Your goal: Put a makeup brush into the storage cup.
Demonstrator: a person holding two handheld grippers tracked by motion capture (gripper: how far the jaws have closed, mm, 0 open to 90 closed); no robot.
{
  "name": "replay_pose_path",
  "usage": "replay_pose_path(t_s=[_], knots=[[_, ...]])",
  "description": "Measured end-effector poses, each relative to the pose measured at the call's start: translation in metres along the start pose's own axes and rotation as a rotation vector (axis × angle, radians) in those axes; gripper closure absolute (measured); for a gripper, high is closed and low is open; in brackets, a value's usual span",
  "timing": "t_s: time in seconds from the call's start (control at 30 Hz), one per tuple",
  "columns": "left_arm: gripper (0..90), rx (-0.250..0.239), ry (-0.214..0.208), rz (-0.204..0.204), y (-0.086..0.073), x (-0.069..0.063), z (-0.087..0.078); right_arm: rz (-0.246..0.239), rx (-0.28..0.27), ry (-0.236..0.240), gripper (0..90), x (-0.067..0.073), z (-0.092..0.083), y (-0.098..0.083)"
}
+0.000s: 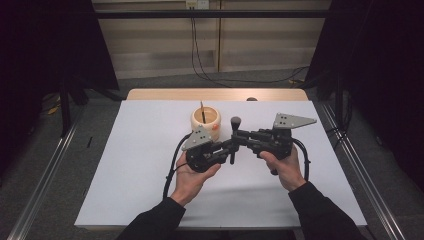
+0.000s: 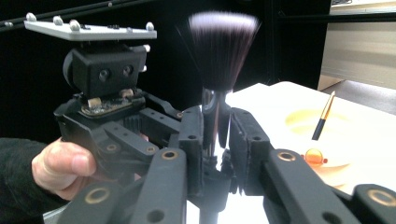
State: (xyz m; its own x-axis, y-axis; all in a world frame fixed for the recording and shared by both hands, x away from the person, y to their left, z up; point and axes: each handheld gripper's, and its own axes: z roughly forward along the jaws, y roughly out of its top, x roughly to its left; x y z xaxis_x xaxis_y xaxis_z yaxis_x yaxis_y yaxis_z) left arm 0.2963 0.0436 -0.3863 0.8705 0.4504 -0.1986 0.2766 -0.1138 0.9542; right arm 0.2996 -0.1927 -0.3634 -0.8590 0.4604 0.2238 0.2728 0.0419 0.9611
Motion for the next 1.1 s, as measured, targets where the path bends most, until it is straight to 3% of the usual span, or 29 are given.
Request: replay_pose_path(t_s=[0.2, 0.7, 0.83, 1.0, 1.1], knots=[[79.4, 0.002, -0.002, 0.002, -0.0016, 0.0010, 0.0018, -0.003, -0.004, -0.021, 63.0, -0.0018, -0.0036, 0.0022], [79.4, 0.002, 0.015, -0.008, -0.0013, 0.0050, -0.0010, -0.010, 0.000, -0.068, 19.8, -0.0018, -0.0033, 0.0021], [79.5, 0.001, 0.023, -0.011, 0.0003, 0.0056, -0.0040, -0.005, 0.002, -0.076, 16.3, -0.0026, -0.0034, 0.0020], [79.4, 0.004, 0.028, -0.010, 0.0003, 0.0079, -0.0051, 0.001, -0.006, -0.080, 4.6, -0.0043, -0.0044, 0.0018], [79.4, -0.005, 0.025, -0.010, 0.0006, 0.0085, -0.0056, -0.009, -0.023, -0.097, 7.0, -0.0035, -0.0064, 0.0019]])
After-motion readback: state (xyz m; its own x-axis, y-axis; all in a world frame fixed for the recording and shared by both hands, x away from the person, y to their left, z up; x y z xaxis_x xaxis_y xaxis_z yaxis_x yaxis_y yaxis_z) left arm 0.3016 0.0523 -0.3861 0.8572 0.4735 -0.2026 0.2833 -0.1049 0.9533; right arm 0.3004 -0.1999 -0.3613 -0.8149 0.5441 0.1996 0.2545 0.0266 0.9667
